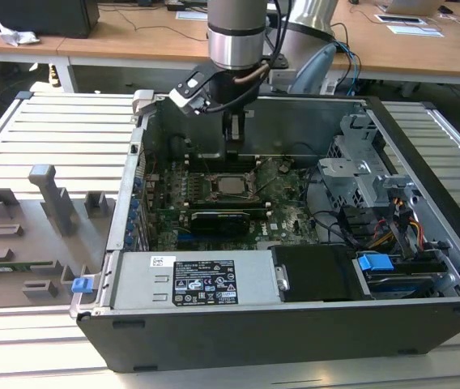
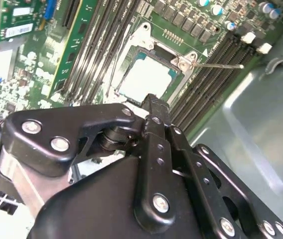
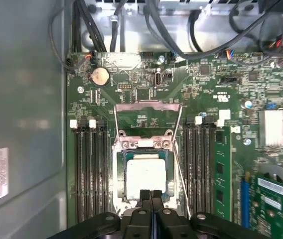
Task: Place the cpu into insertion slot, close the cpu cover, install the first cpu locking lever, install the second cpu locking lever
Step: 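Place the cpu into insertion slot, then close the cpu cover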
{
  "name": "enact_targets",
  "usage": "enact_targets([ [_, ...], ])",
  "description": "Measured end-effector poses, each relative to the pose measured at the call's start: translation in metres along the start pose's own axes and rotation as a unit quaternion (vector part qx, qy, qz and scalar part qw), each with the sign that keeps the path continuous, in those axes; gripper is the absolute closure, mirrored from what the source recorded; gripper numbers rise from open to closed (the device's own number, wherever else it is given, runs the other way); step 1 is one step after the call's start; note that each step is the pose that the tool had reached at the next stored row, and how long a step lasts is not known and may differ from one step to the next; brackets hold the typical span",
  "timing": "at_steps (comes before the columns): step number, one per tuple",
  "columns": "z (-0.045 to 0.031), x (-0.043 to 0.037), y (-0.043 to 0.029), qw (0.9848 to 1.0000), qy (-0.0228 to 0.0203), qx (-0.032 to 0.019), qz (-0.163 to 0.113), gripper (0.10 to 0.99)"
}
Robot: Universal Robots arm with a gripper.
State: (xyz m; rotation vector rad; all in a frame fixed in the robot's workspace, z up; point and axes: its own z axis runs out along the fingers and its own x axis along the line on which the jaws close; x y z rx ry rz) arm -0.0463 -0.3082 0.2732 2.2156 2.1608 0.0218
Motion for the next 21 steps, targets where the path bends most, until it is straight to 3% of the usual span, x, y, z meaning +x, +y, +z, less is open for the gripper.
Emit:
enact_targets([
  [5, -0.0184, -0.0004, 0.0008, 1.0000, -0.0001, 0.0000, 0.000, 0.980],
  [7, -0.0220, -0.0005, 0.0009, 1.0000, 0.0000, 0.0000, 0.000, 0.980],
  [18, -0.0230, -0.0005, 0.0010, 1.0000, 0.0000, 0.0000, 0.000, 0.980],
  [21, -0.0228, -0.0004, 0.0053, 1.0000, 0.0000, 0.0001, 0.000, 0.980],
])
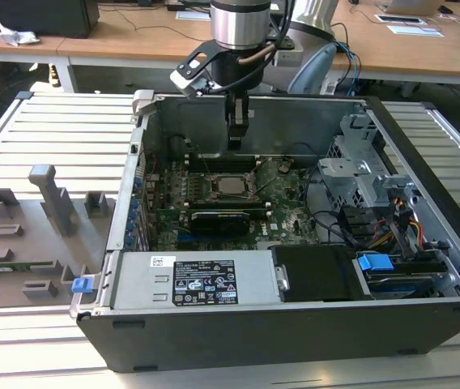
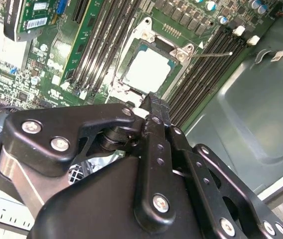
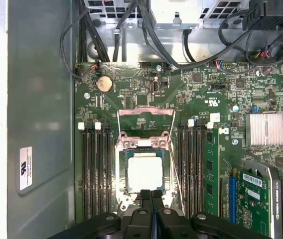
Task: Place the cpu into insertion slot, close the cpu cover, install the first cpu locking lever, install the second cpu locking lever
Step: 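Close the cpu cover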
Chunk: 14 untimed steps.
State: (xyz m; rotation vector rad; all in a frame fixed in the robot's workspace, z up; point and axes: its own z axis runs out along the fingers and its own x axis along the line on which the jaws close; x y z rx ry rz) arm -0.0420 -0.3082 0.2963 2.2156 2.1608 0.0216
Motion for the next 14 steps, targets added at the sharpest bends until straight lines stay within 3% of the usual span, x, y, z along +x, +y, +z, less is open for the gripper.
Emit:
enact_targets([
  [1, 0.0001, 0.0001, 0.0024, 1.0000, 0.0000, 0.0000, 0.000, 0.980],
  [2, 0.0005, 0.0006, 0.0111, 1.0000, 0.0001, 0.0000, 0.000, 0.980],
  [6, 0.0013, 0.0017, 0.0311, 1.0000, -0.0001, 0.0000, 0.000, 0.980],
  [7, 0.0018, 0.0023, 0.0425, 1.0000, 0.0000, 0.0000, 0.000, 0.980],
  [8, 0.0020, 0.0026, 0.0484, 1.0000, -0.0001, 0.0000, 0.000, 0.980],
  [14, 0.0027, 0.0037, 0.0651, 1.0000, -0.0002, 0.0001, 0.000, 0.980],
])
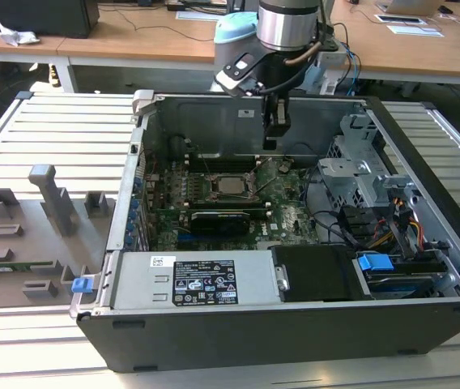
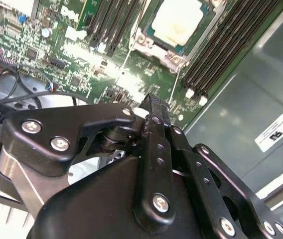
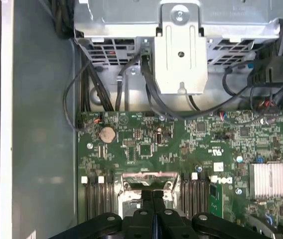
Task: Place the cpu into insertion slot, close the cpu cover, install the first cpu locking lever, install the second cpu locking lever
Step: 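Close the cpu cover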
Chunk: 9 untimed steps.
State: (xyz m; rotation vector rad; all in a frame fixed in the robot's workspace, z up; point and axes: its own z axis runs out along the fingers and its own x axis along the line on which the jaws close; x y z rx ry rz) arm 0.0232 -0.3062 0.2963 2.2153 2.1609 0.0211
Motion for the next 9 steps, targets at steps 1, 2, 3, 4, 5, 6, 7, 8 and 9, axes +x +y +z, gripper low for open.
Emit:
enact_targets([
  [1, 0.0003, 0.0003, 0.0050, 1.0000, 0.0001, 0.0000, 0.000, 0.980],
  [2, 0.0004, 0.0005, 0.0084, 1.0000, 0.0001, 0.0000, 0.000, 0.980],
  [3, 0.0006, 0.0006, 0.0118, 1.0000, 0.0001, 0.0000, 0.000, 0.980],
  [4, 0.0006, 0.0007, 0.0144, 1.0000, 0.0000, 0.0000, 0.000, 0.980],
  [5, 0.0007, 0.0007, 0.0163, 1.0000, 0.0000, 0.0000, 0.000, 0.980],
  [6, 0.0008, 0.0008, 0.0179, 1.0000, 0.0000, 0.0000, 0.000, 0.980],
  [7, 0.0009, 0.0008, 0.0198, 1.0000, 0.0000, 0.0000, 0.000, 0.980],
  [8, 0.0010, 0.0009, 0.0206, 1.0000, 0.0000, 0.0000, 0.000, 0.980],
  [9, 0.0011, 0.0008, 0.0212, 1.0000, 0.0000, 0.0001, 0.000, 0.980],
])
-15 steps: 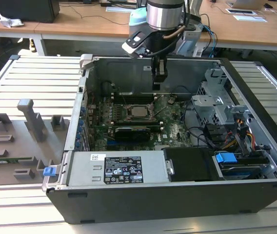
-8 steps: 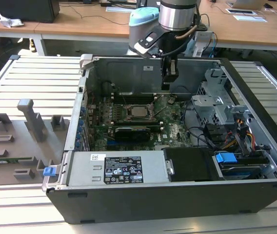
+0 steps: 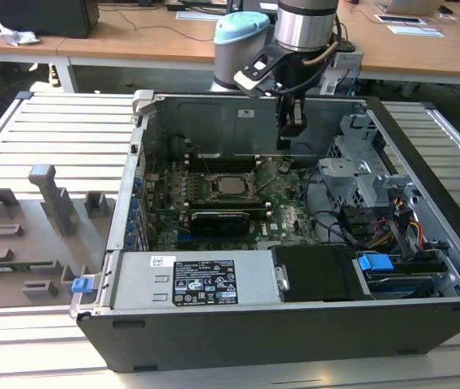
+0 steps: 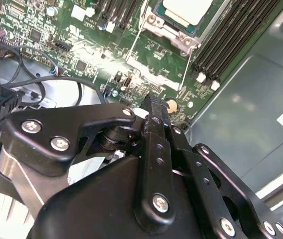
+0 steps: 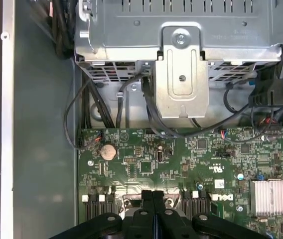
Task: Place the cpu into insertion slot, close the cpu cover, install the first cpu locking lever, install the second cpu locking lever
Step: 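Close the cpu cover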
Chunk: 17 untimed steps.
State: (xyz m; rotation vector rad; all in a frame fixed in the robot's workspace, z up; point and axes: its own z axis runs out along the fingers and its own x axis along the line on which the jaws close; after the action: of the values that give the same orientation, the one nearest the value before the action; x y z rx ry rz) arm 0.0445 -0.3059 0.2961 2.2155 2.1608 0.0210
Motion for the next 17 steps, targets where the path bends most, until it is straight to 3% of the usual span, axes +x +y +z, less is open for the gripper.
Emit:
enact_targets([
  [9, 0.0140, 0.0004, 0.0022, 1.0000, 0.0000, 0.0003, 0.000, 0.980],
  [12, 0.0205, 0.0011, 0.0124, 1.0000, -0.0001, 0.0006, 0.000, 0.980],
  [17, 0.0280, 0.0014, 0.0182, 1.0000, -0.0001, 0.0007, 0.000, 0.980],
])
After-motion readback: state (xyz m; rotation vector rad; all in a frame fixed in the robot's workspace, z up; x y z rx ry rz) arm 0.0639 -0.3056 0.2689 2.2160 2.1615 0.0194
